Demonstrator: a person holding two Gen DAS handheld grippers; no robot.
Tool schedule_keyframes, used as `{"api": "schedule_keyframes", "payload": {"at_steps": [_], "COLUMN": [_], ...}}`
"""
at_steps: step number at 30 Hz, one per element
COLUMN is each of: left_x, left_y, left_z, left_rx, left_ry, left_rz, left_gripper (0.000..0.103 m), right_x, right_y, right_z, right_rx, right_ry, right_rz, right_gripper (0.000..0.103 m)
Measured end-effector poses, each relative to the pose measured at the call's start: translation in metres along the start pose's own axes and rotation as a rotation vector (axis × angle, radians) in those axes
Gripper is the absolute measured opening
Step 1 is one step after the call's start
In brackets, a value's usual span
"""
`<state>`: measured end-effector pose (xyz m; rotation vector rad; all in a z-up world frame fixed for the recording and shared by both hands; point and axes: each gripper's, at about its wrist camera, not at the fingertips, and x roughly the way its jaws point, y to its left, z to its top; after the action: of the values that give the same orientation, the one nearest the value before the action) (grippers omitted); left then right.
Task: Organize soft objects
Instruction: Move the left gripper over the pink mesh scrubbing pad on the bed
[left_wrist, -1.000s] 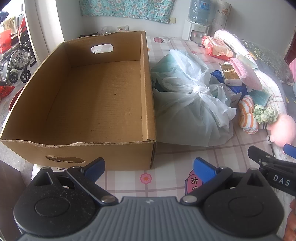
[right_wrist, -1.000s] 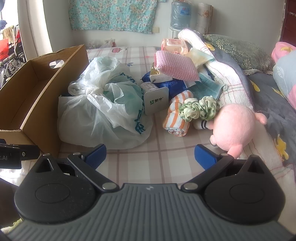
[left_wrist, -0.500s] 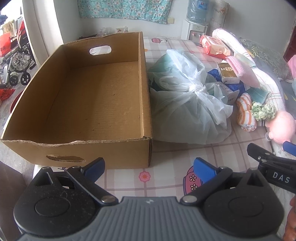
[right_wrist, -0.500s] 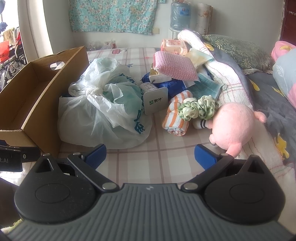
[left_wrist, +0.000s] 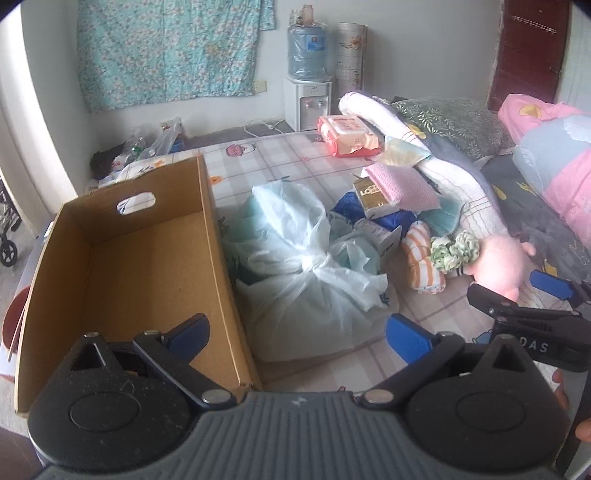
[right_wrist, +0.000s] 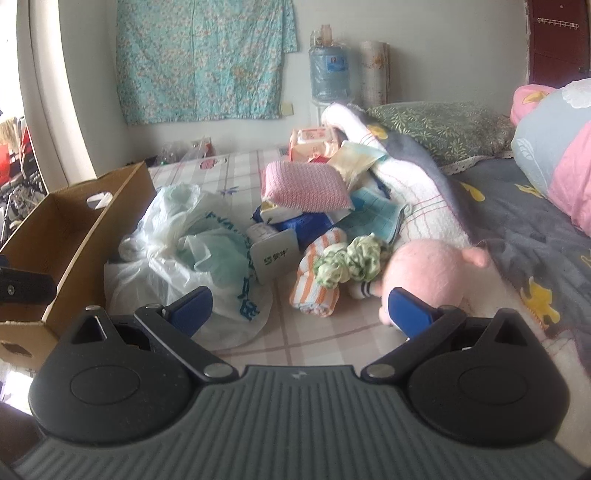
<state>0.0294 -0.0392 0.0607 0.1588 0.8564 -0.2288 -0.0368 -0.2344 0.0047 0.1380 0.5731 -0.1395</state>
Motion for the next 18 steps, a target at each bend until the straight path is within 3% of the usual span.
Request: {"api": "schedule_keyframes", "payload": {"at_steps": [7, 14, 18], "left_x": [0.014, 0.044, 0.065], "left_y": [-0.001, -0.011, -0.021], "left_z": [0.049, 0.086, 0.105], "left_rx": [0.083, 0.205, 0.286], "left_ry": [-0.072, -0.092, -0.109], "left_rz": [-0.057, -0.246, -0.245], "left_gripper": [0.102, 0.097, 0.097], "right_x": [-0.004, 0.024, 0.055], "right_y": [-0.035, -0.054, -0.066], "right_z": [0.011, 0.027, 0.045], "right_rx": [0.139, 0.31, 0.44], "right_ry": [-0.103, -0.103, -0.076], "right_rz": [0.044, 0.171, 0.275], "right_gripper": [0.102, 0.102, 0.102]}}
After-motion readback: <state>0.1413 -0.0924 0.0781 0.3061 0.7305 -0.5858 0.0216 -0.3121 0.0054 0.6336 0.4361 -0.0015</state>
